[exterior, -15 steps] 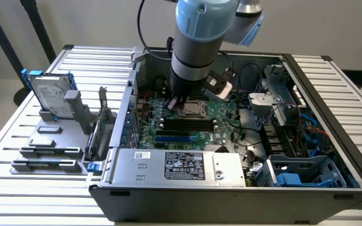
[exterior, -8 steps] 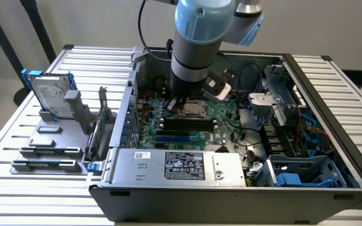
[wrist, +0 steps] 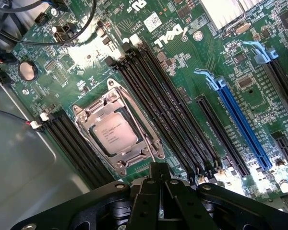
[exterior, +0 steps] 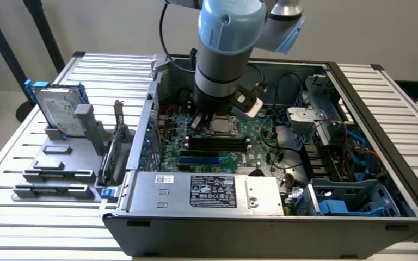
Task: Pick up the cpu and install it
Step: 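Install the first cpu locking lever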
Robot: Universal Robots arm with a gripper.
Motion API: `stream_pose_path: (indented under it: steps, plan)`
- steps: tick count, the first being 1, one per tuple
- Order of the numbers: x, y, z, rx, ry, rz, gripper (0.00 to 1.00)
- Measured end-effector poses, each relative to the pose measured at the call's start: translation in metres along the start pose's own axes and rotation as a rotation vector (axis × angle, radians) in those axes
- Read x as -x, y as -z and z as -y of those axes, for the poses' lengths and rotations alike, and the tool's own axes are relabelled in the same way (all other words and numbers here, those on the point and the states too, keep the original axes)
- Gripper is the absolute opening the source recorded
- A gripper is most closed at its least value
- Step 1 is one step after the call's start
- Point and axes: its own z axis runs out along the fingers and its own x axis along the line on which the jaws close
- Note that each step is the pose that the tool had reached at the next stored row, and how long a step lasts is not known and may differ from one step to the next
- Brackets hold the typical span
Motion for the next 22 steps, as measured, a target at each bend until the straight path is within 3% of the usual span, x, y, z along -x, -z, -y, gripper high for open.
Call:
stream_pose_path:
  steps: [5, 11, 16, 22]
  plan:
    - [0.000, -0.0083, 0.0017, 0.0045, -0.005, -0.0002, 0.11]
    - [0.004, -0.0159, 0.0034, 0.0146, -0.006, 0.0023, 0.11]
    - [0.005, -0.0189, 0.0041, 0.0202, -0.004, -0.0006, 0.11]
    - [0.007, -0.0206, 0.0045, 0.0220, -0.003, -0.0055, 0.11]
